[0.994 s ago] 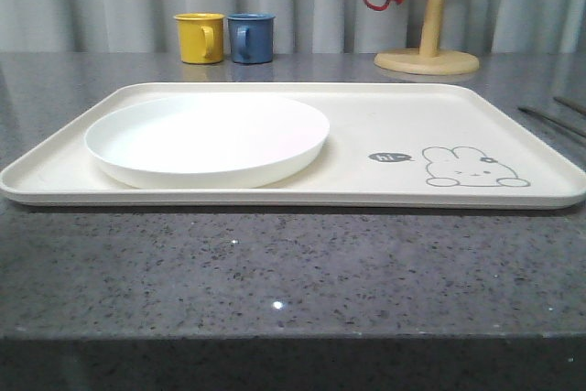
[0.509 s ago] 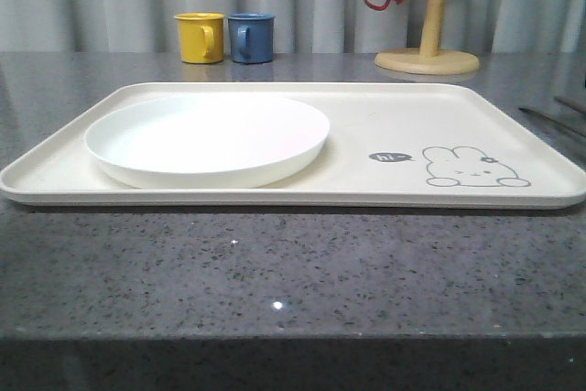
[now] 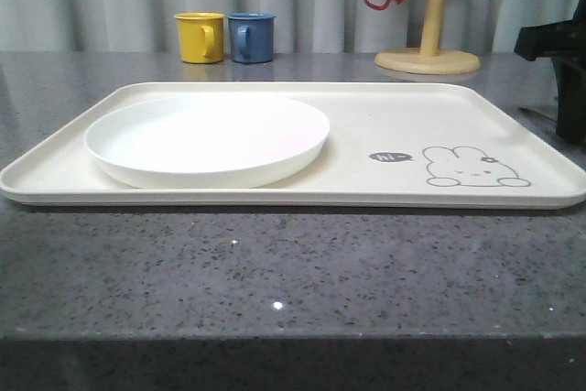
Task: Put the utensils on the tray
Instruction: 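Grasp the steel fork with the right gripper and lift it, then lower the fork onto the tray beside the plate and release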
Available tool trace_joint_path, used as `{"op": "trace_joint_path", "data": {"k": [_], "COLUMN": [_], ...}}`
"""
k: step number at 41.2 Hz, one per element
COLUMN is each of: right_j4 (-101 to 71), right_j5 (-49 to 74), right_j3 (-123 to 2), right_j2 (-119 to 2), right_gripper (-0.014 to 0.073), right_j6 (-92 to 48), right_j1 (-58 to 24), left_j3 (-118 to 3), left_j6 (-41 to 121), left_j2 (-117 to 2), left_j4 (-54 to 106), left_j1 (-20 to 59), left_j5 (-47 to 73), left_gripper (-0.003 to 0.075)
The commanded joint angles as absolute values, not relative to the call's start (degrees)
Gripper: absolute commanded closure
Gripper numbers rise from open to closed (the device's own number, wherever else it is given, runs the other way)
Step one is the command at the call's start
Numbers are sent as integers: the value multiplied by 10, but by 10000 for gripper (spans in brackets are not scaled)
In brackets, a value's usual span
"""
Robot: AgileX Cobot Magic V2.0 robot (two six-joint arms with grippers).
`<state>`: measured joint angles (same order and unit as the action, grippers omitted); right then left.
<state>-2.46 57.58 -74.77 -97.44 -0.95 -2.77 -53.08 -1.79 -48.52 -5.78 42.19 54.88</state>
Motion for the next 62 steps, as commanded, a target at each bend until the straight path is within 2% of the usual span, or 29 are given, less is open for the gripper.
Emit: {"op": "trace_joint_path", "data": {"k": [1,6,17,20,31,39,51,54,62], "right_j4": [-18,-21,-26,-26,-43,-48,40,43,38], "right_j5": [564,566,579,586,613,671,670,650,603], "right_j3": [-767,-767,-767,-767,-782,-851,-910,-913,-915], "right_j2": [-951,-954,-959,-957,-907,-898,-946,-963,-1004], "right_gripper": [314,350,555,582,578,577,577,577,577], "right_j6": [-15,-15,-15,-15,-15,3,210,279,357], "right_j1": [-29,-29,-29,-29,-42,-141,-276,-291,-299], "left_j3": [-545,-545,-545,-545,-545,-545,-545,-545,-545], "left_j6": [-23,-23,-23,-23,-23,-23,-23,-23,-23], "left_j2": [-483,-483,-483,-483,-483,-483,-483,-483,-483], "left_j4": [-60,-60,-60,-60,-60,-60,-60,-60,-60], "left_j1": [426,426,426,426,426,426,426,426,426], "left_j5": [514,514,514,514,514,514,513,513,513], "left_gripper": [364,364,364,364,364,364,364,364,364]}}
